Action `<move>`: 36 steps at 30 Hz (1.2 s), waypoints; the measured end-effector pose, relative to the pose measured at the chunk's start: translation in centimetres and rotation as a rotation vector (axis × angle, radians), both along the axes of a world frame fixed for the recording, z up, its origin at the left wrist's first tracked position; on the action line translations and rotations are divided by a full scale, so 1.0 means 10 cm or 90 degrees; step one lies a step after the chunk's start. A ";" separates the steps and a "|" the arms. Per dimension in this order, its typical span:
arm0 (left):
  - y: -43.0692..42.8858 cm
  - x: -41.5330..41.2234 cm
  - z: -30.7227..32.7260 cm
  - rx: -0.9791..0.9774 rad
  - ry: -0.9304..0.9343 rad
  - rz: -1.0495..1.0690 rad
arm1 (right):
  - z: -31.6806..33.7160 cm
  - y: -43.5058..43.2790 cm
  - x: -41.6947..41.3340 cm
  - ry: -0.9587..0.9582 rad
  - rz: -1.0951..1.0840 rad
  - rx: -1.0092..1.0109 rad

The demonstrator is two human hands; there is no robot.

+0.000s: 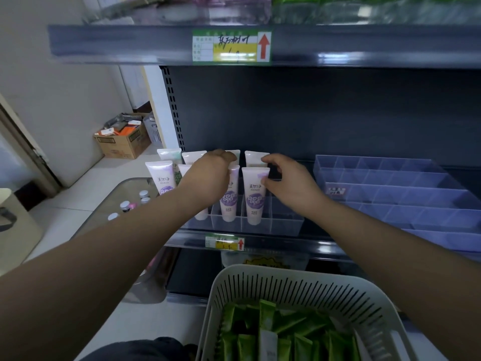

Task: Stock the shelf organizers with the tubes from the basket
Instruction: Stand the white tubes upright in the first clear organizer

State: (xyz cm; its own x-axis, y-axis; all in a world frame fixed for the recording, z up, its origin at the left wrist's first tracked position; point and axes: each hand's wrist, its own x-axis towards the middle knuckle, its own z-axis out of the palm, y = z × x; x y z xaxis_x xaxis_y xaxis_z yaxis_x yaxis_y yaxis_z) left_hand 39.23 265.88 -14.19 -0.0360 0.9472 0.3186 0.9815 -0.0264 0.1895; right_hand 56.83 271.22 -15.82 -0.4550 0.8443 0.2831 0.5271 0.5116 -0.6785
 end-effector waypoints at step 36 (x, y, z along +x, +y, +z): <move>-1.11 1.32 -1.51 -0.146 -0.043 -0.146 | -1.45 -1.14 1.95 -0.497 0.100 -0.172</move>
State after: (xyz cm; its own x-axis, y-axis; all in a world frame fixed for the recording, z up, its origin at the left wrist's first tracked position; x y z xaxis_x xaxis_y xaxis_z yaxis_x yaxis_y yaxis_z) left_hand 52.43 254.73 -29.25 0.1722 0.9799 0.1006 0.9401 -0.1939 0.2802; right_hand 76.34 259.78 -30.31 -0.5541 0.7480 -0.3654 0.8324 0.4905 -0.2581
